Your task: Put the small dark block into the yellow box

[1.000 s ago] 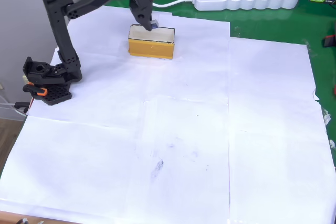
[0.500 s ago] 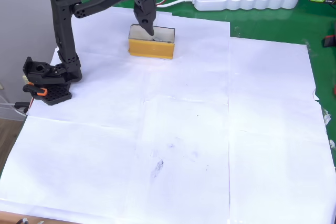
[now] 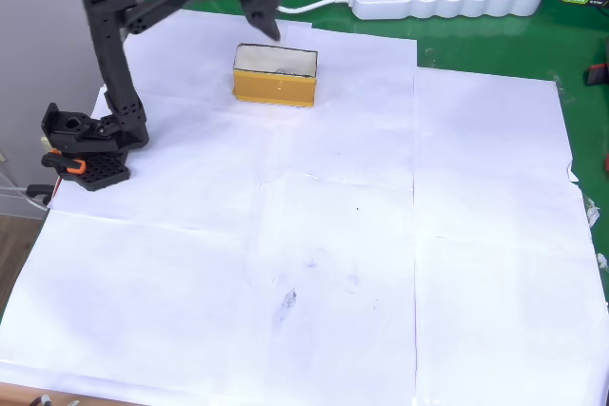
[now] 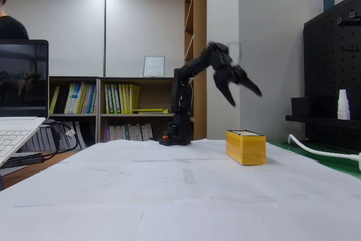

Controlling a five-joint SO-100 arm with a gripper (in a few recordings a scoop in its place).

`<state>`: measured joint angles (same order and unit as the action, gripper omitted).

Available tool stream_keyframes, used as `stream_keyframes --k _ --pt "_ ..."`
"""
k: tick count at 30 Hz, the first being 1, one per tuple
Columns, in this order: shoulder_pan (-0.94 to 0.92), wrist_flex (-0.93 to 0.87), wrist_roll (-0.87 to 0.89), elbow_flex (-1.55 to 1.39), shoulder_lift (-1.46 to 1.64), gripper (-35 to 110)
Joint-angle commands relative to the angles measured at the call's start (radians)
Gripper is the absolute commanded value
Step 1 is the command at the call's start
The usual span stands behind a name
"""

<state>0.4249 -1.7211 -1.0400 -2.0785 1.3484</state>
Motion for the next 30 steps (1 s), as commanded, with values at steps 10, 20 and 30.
stream_keyframes --k 10,20,30 --pt "-0.431 0.225 -0.451 0.905 -0.673 10" --pt "-0.419 0.56 -0.486 1.73 -1.169 0" --pt "-0.402 0.394 -0.41 1.974 -1.399 0"
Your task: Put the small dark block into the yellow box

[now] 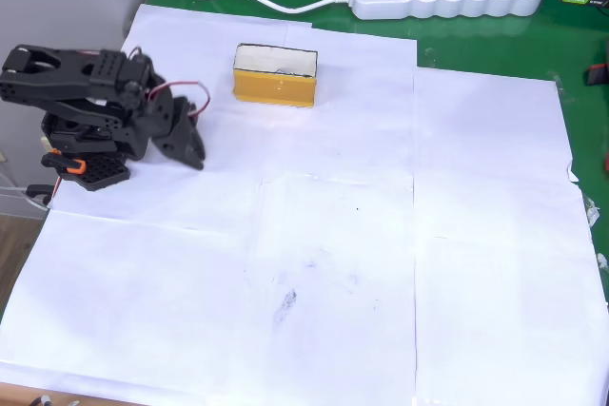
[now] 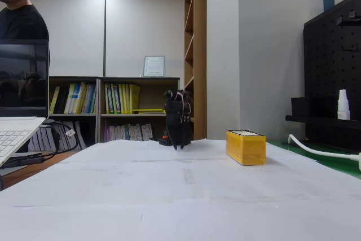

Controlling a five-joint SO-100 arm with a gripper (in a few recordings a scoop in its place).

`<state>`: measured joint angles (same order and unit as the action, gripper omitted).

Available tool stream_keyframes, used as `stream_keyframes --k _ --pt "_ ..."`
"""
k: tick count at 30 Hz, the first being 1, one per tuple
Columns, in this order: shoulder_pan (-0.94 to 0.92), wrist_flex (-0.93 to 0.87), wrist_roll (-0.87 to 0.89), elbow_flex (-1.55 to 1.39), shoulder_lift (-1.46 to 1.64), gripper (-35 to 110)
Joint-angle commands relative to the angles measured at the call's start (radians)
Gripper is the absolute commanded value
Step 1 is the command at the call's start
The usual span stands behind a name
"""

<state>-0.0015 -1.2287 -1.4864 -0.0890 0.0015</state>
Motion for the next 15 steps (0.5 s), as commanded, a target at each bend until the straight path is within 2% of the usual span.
stream_keyframes --k 1,3,15 --pt "0.035 -0.141 0.049 -0.015 -0.072 0" --pt "0.038 -0.21 0.061 -0.015 -0.104 0" --pt "0.018 -0.247 0.072 -0.015 -0.176 0"
